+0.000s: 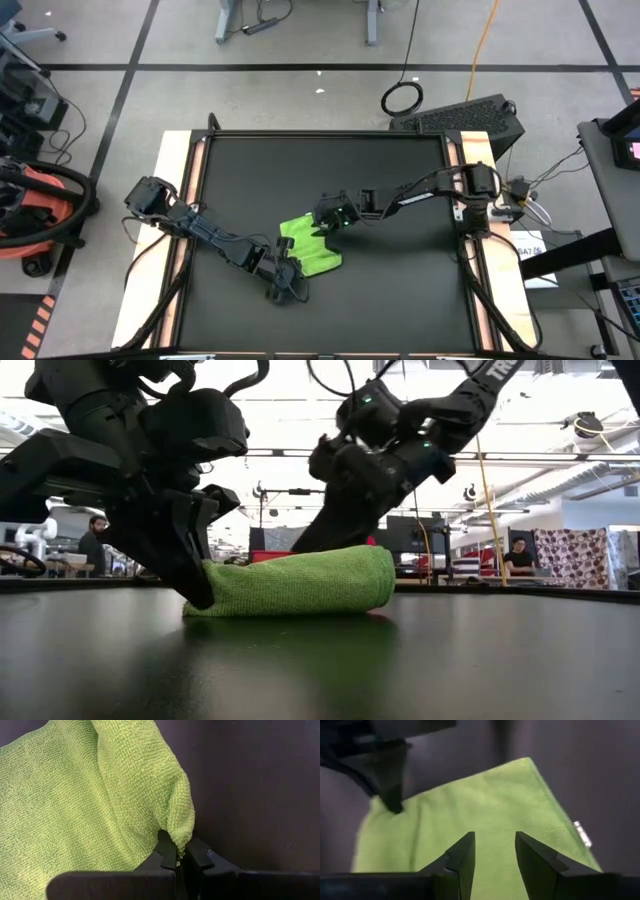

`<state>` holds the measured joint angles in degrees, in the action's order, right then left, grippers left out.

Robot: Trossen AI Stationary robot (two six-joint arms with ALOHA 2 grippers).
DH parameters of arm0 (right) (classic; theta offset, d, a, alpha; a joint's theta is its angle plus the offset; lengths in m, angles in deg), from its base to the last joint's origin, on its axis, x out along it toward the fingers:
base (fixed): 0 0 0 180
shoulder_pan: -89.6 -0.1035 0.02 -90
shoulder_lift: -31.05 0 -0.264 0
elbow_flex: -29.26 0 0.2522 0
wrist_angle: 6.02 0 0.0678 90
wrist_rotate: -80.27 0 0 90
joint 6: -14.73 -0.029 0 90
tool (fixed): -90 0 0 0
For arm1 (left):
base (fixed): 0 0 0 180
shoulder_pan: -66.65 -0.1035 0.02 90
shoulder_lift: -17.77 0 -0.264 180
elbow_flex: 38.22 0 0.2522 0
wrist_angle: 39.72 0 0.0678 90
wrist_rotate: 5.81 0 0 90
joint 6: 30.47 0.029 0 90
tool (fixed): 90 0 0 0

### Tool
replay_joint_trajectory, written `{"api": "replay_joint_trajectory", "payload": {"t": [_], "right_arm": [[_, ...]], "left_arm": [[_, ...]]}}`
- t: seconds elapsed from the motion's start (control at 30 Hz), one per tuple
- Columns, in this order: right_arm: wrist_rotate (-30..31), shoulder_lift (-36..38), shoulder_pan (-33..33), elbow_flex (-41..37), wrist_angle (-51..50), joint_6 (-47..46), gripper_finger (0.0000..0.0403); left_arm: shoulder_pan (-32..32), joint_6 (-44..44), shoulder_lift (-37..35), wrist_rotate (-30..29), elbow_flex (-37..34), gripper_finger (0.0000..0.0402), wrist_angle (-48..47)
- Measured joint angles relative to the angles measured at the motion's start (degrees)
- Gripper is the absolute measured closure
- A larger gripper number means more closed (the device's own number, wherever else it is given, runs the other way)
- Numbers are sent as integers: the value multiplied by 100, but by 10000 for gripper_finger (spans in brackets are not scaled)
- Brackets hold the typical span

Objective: Roll towel
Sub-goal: Roll the green microfiber cloth

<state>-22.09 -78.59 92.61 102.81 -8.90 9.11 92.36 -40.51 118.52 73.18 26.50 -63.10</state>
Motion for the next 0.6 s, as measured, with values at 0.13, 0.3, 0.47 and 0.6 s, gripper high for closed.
{"api": "replay_joint_trajectory", "payload": {"t": [0.13,0.3,0.47,0.6], "right_arm": [[4,-295,78,359,-503,135,273],[117,-413,187,400,-1059,143,273],[300,-386,334,348,-1360,-69,273],[382,-377,344,354,-1578,-236,273]], "left_arm": [[-13,16,0,10,0,398,-21],[-66,209,0,28,0,398,-107],[-235,554,-2,61,4,398,-192],[-455,790,-21,74,4,398,-204]]}}
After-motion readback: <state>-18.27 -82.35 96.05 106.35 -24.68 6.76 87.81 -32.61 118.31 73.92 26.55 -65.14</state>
